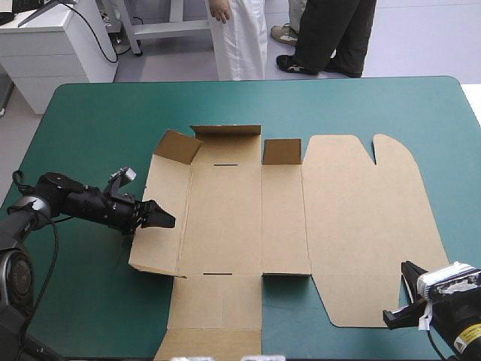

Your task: Fold the box

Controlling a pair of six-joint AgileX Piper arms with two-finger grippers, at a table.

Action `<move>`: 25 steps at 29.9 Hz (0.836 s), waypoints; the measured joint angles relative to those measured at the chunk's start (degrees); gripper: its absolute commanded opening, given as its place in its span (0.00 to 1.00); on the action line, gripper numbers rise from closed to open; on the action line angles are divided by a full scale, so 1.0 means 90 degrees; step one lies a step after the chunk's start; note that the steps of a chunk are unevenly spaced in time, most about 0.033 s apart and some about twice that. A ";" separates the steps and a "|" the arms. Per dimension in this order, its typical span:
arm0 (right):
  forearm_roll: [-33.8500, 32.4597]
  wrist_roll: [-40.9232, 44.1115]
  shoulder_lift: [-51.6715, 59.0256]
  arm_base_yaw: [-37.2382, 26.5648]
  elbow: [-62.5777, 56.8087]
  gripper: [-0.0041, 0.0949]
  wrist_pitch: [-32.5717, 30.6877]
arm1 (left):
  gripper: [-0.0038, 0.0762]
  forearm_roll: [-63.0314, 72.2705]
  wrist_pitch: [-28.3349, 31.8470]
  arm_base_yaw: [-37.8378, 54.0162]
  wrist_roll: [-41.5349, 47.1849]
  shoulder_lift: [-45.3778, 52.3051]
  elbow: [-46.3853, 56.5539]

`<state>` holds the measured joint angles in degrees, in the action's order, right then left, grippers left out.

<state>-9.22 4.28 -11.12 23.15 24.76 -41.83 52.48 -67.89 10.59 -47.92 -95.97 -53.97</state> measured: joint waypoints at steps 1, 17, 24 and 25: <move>0.0000 0.0000 0.0000 0.0000 0.0000 0.02 0.0000 | 0.68 0.0026 0.0008 -0.0051 -0.0008 0.0000 0.0000; 0.0005 -0.0024 0.0000 0.0000 0.0000 0.02 0.0000 | 0.19 0.0297 0.0012 -0.0303 -0.0673 0.0000 0.0000; 0.0005 -0.0024 0.0000 0.0000 0.0000 0.02 0.0006 | 0.04 0.0263 0.0063 -0.0303 -0.0779 0.0000 0.0000; 0.0005 -0.0024 0.0000 0.0000 0.0000 0.02 0.0006 | 0.04 0.0252 0.0081 -0.0305 -0.0719 -0.0006 0.0000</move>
<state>-9.18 4.06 -11.12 23.15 24.76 -41.77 54.74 -67.16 7.84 -54.39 -96.02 -53.97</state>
